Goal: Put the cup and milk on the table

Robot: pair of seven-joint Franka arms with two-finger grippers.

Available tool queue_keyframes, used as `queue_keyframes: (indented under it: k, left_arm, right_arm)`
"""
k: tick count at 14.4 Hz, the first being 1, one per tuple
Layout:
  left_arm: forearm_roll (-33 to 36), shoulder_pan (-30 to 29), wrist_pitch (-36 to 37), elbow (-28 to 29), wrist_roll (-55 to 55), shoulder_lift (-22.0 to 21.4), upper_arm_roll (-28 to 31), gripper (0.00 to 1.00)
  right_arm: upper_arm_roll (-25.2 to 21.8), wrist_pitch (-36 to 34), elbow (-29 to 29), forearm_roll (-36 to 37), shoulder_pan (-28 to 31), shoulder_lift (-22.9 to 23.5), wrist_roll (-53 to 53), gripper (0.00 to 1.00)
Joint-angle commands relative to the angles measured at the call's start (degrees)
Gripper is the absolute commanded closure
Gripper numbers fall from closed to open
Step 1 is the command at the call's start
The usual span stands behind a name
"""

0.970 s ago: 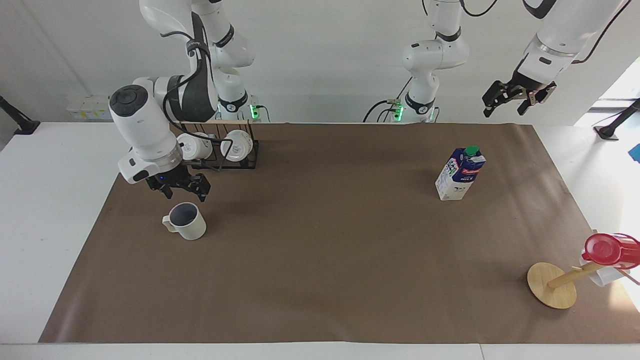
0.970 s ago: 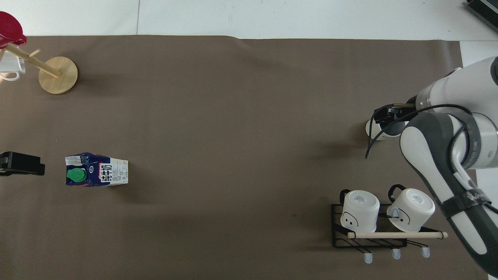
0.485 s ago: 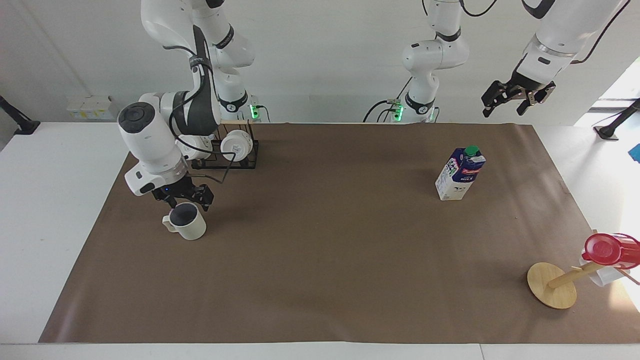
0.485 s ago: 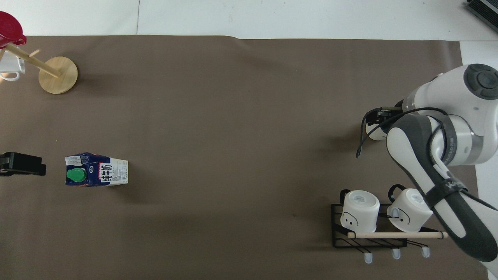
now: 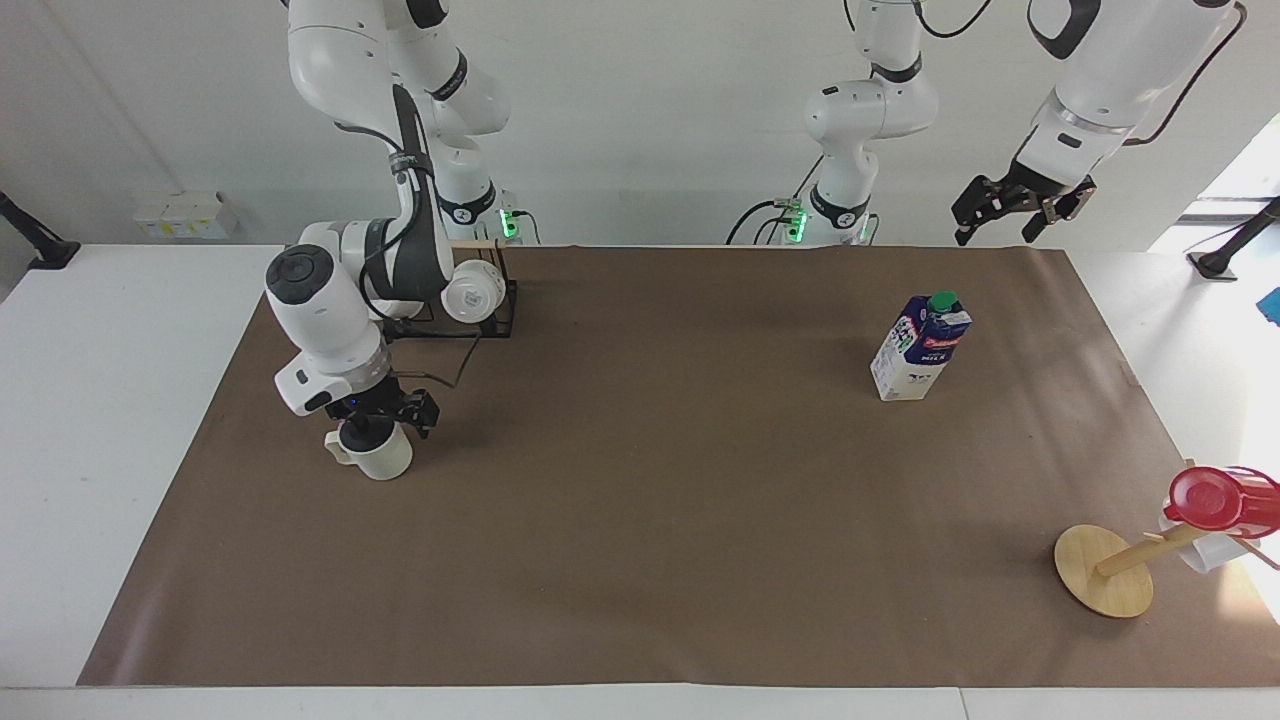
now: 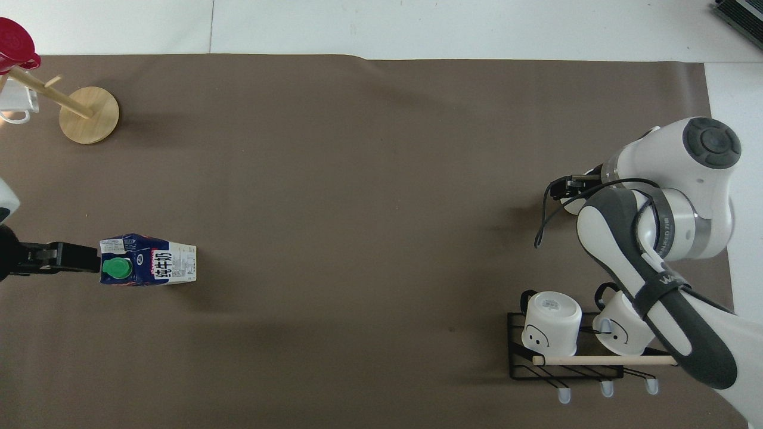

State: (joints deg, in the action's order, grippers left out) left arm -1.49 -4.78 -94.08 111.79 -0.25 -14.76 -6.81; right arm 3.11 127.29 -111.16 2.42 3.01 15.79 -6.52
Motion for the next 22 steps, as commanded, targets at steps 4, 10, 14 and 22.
queue_keyframes:
  k: [4, 10, 14, 22]
  left_arm:
    - [-0.1, 2.93, -12.69, 11.24, 3.58, -4.4, 0.83, 0.0]
    - [0.08, 1.27, -22.02, 20.3, 12.81, -8.27, 1.01, 0.0]
    - [0.08, 1.27, -27.46, 23.99, 13.35, -8.01, 1.01, 0.0]
    - [0.08, 1.27, -34.16, 26.73, 13.35, -5.46, 0.92, 0.0]
  right_arm:
    - [0.14, 1.2, -0.64, 0.92, 0.24, -0.15, 1.6, 0.51]
    - [0.14, 1.03, -0.46, 0.92, 0.33, -0.15, 1.43, 1.0]
    - [0.14, 0.94, 0.24, 0.92, 0.33, 0.03, 1.07, 1.0]
    - [0.14, -2.21, 5.77, 0.83, -5.19, -0.15, 0.29, 1.0]
